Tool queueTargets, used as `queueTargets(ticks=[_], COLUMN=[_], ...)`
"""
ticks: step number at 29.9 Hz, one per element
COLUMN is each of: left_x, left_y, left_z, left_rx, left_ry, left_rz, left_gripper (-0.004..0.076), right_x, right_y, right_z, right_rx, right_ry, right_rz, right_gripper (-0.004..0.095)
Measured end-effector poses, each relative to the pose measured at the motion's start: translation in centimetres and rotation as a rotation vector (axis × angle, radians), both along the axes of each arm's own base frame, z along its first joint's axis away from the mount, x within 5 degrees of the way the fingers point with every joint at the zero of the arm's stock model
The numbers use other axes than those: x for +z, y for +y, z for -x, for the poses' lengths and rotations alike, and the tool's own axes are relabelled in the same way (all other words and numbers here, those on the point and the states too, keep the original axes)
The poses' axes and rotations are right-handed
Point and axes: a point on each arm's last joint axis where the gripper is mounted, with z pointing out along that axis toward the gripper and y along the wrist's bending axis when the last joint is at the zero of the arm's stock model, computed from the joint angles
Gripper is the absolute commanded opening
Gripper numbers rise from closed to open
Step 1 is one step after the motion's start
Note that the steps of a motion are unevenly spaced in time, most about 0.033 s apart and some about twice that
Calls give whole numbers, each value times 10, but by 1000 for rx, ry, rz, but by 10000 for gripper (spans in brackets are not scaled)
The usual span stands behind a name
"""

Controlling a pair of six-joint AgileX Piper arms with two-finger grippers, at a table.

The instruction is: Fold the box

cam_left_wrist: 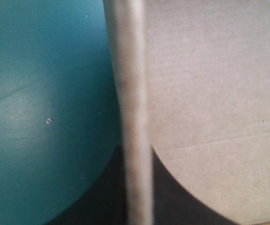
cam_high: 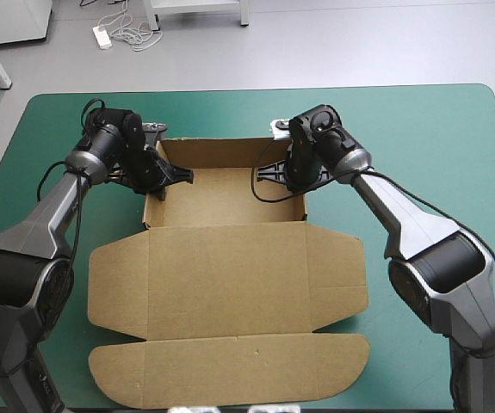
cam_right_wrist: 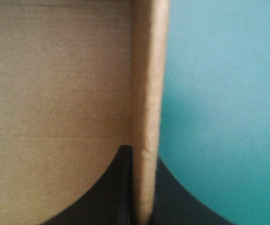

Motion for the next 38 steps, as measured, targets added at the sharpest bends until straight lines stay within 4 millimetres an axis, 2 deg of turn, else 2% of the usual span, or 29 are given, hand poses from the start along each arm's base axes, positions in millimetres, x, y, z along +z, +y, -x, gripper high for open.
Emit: queueTargets(ticks=[4, 13, 17, 20, 22, 24, 27, 29, 32, 34, 38], left_x=[-11, -33, -35, -35, -36, -36, -36, -35, -35, -35, -33], left_y=[1, -1, -1, -1, 0, -1, -2, -4, -4, -5, -5], left_z=[-4, -14, -15, -16, -16, -16, -16, -17, -18, -18, -18], left_rx=[-4, -5, -15, -23, -33, -42, -50, -53, -56, -56, -56], left_ry=[23, 52, 54, 53, 53, 53, 49, 39, 29, 28, 21], left_rz=[-31, -43, -48, -48, -51, -48, -39, -29, -25, -22, -16], left_gripper=[-9, -8, 1, 80, 165, 246, 315, 323, 323, 323, 323], right_x=[-17, -20, -20, -20, -20, -20, -21, -28, -30, -28, -23], right_y=[5, 5, 5, 5, 5, 5, 5, 6, 5, 5, 3], right_z=[-5, -7, -7, -8, -8, -8, -8, -11, -12, -12, -12], right_rx=[-2, -6, -7, -7, -8, -4, 3, 10, 16, 29, 43], right_ry=[36, 44, 43, 42, 42, 42, 39, 39, 34, 23, -4], right_rz=[0, 3, 5, 7, 6, 7, 12, 24, 31, 34, 59], right_gripper=[-1, -1, -1, -1, 15, 64, 212, 353, 511, 562, 569])
